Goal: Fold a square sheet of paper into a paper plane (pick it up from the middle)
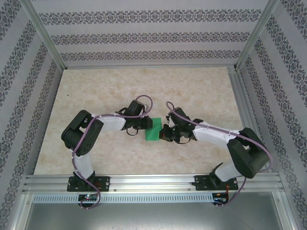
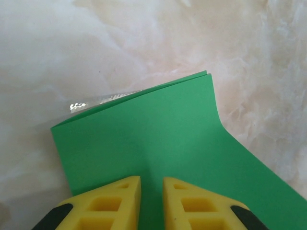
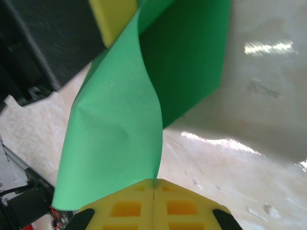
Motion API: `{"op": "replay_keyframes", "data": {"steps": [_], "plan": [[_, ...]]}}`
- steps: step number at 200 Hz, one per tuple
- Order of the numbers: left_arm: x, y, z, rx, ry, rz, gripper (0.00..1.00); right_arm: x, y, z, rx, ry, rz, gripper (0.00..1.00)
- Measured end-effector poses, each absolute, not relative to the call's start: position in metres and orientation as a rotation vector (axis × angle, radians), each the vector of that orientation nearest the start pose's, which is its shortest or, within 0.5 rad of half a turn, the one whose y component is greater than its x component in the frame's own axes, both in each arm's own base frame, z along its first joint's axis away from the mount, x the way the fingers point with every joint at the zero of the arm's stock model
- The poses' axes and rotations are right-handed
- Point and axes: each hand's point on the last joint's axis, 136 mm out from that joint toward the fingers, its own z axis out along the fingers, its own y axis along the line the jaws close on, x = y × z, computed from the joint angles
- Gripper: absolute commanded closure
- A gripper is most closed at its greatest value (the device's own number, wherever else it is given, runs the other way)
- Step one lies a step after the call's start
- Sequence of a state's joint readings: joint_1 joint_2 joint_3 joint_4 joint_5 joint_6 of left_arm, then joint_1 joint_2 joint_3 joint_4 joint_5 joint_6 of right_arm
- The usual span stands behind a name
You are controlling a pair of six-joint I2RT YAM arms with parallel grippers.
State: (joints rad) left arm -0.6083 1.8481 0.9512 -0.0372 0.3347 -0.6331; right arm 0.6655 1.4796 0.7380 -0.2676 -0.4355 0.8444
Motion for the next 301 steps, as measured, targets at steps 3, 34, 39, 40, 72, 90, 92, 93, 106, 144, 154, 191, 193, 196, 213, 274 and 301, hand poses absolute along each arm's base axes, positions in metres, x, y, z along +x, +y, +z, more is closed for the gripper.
{"op": "replay_keyframes", "data": {"steps": [3,34,39,40,72,90,92,93,106,144,154,191,193,196,213,274,301], "plan": [[0.323,-0.294,0.023,0.116,2.679,-0.881,0.79,0.223,0.268,0.061,0.072,2.851,1.024,0.97],[0.323,-0.293,0.024,0.12,2.68,-0.878,0.77,0.225,0.269,0.062,0.071,2.85,1.024,0.96],[0.323,-0.293,0.024,0.121,2.68,-0.876,0.77,0.225,0.269,0.061,0.072,2.853,1.022,0.96],[0.323,-0.293,0.025,0.12,2.68,-0.875,0.77,0.225,0.269,0.061,0.072,2.853,1.022,0.96],[0.322,-0.291,0.034,0.14,2.669,-0.86,0.74,0.214,0.26,0.061,0.08,2.874,1.008,0.96],[0.324,-0.292,0.044,0.148,2.643,-0.874,0.72,0.206,0.254,0.06,0.086,2.889,0.997,0.95],[0.324,-0.292,0.045,0.149,2.641,-0.875,0.72,0.205,0.253,0.06,0.087,2.891,0.996,0.95],[0.324,-0.292,0.046,0.149,2.639,-0.876,0.72,0.204,0.252,0.06,0.087,2.892,0.995,0.95],[0.324,-0.294,0.054,0.155,2.62,-0.895,0.71,0.199,0.249,0.059,0.089,2.903,0.987,0.95],[0.32,-0.3,0.067,0.181,2.584,-0.949,0.75,0.196,0.244,0.054,0.107,2.923,0.949,0.95],[0.315,-0.301,0.064,0.188,2.593,-0.954,0.77,0.197,0.242,0.052,0.113,2.927,0.934,0.95],[0.284,-0.3,0.04,0.201,2.674,-0.96,0.8,0.198,0.238,0.046,0.133,2.941,0.875,0.95],[0.283,-0.3,0.039,0.202,2.678,-0.961,0.8,0.198,0.238,0.046,0.135,2.941,0.873,0.94],[0.282,-0.3,0.038,0.202,2.682,-0.959,0.8,0.198,0.239,0.046,0.138,2.942,0.874,0.94],[0.277,-0.3,0.035,0.205,2.695,-0.96,0.81,0.201,0.242,0.049,0.141,2.937,0.874,0.94],[0.277,-0.298,0.025,0.195,2.719,-0.926,0.81,0.219,0.264,0.073,0.128,2.854,0.97,0.91],[0.278,-0.296,0.022,0.188,2.732,-0.9,0.81,0.225,0.273,0.08,0.125,2.824,1.027,0.9]]}}
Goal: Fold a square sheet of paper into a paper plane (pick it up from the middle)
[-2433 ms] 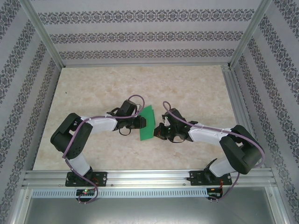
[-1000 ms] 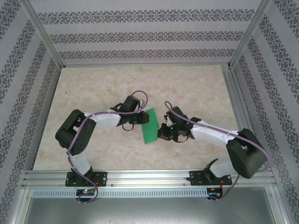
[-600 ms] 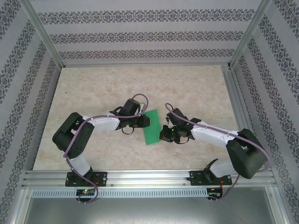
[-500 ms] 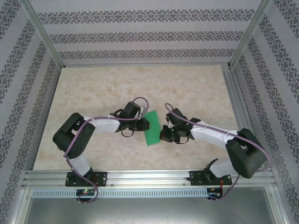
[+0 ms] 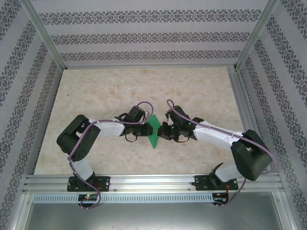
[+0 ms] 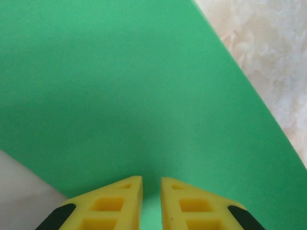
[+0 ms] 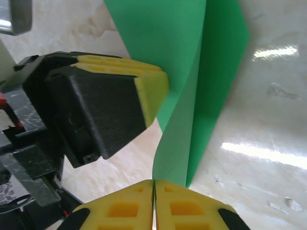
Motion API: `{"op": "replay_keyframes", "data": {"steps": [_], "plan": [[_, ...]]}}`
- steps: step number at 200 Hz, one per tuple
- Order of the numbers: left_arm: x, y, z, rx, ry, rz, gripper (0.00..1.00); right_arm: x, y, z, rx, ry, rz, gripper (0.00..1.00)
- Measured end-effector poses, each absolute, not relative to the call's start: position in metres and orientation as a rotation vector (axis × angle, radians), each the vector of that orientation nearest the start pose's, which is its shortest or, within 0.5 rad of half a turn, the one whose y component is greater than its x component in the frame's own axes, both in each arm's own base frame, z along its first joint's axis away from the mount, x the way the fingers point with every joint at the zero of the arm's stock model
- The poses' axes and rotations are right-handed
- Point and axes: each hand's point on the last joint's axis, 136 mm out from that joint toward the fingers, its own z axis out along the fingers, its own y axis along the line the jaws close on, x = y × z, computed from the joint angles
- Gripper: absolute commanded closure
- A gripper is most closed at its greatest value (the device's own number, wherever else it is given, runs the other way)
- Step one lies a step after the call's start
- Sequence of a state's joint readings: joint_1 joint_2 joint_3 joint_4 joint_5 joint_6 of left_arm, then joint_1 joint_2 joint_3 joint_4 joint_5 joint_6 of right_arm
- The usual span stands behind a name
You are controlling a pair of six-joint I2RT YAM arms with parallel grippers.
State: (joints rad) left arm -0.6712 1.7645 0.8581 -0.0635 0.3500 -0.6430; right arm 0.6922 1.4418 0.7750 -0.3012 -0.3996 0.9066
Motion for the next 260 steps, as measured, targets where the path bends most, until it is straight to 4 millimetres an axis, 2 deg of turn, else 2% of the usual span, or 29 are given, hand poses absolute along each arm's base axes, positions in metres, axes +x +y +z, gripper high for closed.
{"op": "replay_keyframes", "data": {"steps": [41,82,111,144,189,220,260], "plan": [[0.281,-0.298,0.023,0.196,2.732,-0.878,0.81,0.231,0.283,0.08,0.125,2.813,1.071,0.9],[0.288,-0.3,0.03,0.196,2.716,-0.868,0.81,0.236,0.288,0.06,0.138,2.84,1.056,0.91],[0.295,-0.297,0.043,0.172,2.67,-0.838,0.82,0.238,0.289,0.045,0.155,2.866,1.037,0.92],[0.303,-0.287,0.059,0.12,2.616,-0.804,0.82,0.244,0.293,0.042,0.171,2.848,1.052,0.93],[0.304,-0.278,0.039,0.08,2.659,-0.74,0.84,0.255,0.303,0.048,0.18,2.784,1.109,0.92],[0.3,-0.275,0.022,0.075,2.708,-0.707,0.85,0.257,0.304,0.044,0.183,2.783,1.111,0.92],[0.3,-0.275,0.022,0.075,2.714,-0.704,0.85,0.252,0.305,0.03,0.181,2.824,1.083,0.92]]}}
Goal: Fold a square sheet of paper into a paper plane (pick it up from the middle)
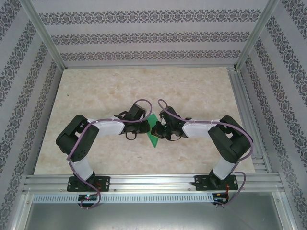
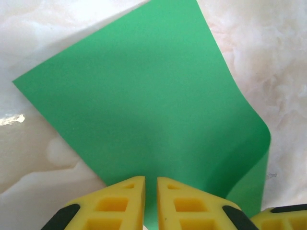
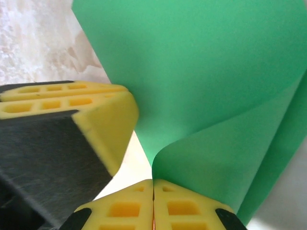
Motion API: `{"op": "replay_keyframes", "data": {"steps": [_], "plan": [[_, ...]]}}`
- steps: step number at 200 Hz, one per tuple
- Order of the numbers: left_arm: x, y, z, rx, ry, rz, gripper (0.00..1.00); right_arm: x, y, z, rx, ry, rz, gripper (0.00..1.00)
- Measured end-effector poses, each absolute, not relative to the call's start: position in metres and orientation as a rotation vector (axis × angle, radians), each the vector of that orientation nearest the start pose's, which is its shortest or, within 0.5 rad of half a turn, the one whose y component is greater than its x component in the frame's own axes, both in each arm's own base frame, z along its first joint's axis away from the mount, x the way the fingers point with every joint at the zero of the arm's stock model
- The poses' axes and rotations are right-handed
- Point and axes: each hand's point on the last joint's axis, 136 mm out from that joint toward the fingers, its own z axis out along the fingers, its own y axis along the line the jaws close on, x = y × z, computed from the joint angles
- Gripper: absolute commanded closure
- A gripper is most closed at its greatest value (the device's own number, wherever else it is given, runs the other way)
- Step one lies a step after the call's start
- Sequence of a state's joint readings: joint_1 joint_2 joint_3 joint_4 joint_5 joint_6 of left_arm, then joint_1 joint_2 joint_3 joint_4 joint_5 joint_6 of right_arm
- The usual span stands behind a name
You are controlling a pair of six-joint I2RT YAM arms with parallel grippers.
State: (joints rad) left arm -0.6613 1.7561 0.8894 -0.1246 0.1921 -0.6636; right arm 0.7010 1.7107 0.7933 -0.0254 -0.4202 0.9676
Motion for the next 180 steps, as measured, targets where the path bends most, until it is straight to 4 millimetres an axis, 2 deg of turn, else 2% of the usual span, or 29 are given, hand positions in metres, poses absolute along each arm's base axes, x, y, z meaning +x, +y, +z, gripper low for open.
{"op": "replay_keyframes", "data": {"steps": [180], "plan": [[0.2997,-0.2749,0.02,0.074,2.721,-0.699,0.85,0.2569,0.3092,0.0231,0.174,2.807,1.088,0.92]]}}
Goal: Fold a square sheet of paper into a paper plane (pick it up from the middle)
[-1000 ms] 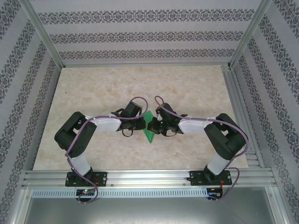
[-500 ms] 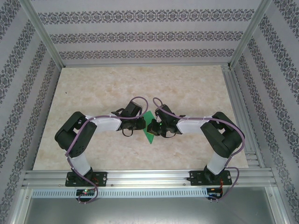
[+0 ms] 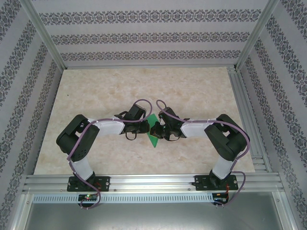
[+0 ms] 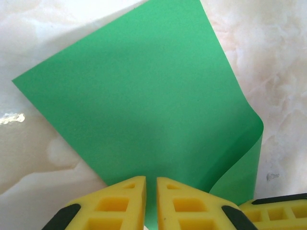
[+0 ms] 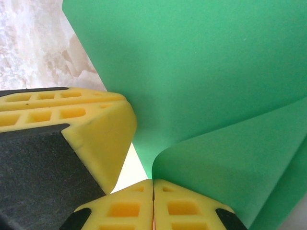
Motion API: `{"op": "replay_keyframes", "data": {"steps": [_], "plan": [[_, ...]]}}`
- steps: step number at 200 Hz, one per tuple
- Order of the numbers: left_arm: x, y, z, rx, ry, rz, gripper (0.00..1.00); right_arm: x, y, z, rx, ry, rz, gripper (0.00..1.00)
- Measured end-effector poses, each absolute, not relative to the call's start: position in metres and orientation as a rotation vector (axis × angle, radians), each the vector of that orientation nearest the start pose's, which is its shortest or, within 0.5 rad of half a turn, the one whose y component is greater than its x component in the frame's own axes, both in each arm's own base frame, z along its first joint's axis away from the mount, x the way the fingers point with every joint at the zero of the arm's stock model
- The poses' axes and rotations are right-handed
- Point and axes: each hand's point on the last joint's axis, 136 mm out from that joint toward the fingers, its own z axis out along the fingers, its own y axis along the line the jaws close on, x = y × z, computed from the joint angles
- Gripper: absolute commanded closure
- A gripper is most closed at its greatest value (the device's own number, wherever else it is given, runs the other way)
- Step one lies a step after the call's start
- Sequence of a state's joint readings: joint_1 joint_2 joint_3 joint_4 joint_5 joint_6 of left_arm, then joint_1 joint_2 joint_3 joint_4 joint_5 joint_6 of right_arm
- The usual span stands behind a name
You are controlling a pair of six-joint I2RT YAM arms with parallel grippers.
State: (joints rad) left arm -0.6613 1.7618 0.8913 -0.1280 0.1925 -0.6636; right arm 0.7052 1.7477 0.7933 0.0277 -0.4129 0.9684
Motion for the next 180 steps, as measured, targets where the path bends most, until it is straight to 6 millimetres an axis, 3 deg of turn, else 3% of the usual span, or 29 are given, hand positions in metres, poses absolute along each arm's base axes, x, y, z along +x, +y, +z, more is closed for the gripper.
{"op": "replay_keyframes", "data": {"steps": [180], "plan": [[0.2998,-0.2756,0.0205,0.076,2.721,-0.704,0.85,0.2539,0.302,0.0158,0.131,2.829,1.022,0.91]]}}
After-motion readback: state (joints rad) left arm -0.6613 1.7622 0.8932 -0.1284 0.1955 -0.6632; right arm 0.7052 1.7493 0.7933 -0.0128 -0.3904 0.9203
